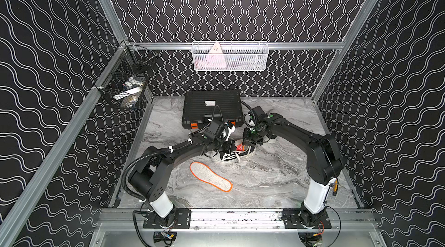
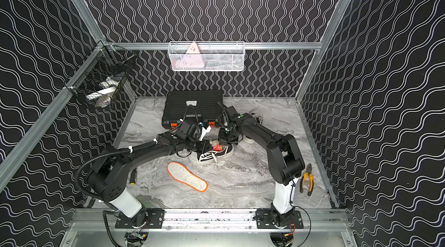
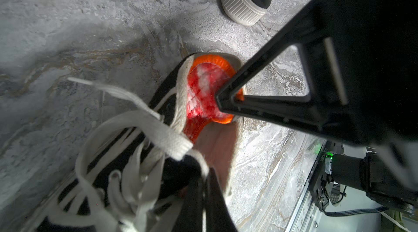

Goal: Insert the insole into the shoe

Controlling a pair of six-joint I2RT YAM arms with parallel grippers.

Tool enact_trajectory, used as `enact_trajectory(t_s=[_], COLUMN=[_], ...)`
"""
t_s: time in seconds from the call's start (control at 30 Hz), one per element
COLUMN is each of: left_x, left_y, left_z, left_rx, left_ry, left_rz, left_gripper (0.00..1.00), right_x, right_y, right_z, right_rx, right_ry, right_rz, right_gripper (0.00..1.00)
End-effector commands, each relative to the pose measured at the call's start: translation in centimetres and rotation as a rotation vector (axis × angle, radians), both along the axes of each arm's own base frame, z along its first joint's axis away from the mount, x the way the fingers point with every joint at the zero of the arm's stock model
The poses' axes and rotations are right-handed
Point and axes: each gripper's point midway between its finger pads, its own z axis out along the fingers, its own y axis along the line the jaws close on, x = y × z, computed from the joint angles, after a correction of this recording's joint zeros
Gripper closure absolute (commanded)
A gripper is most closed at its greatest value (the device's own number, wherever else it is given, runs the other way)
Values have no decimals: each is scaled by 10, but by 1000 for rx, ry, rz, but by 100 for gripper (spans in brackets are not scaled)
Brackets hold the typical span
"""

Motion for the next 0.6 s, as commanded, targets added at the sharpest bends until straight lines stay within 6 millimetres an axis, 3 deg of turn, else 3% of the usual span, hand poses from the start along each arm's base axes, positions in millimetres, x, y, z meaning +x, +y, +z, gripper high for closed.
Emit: enact_trajectory(t_s=[0.0, 0.23, 0.57], left_x=[5, 6, 4], left_y=[-4, -3, -1], left_z=[12, 16, 21], left_rx=[-27, -26, -41], left_ry=[-46, -64, -83], left_rz=[-9, -6, 4], left_gripper=[100, 100, 100], right_x=[-6, -8, 7], right_y=[-14, -38, -52], right_z=[-12, -24, -28], right_rx=[-100, -280, -400], right_ry=[12, -3, -51], right_rz=[18, 51, -17], right_gripper=[91, 90, 83])
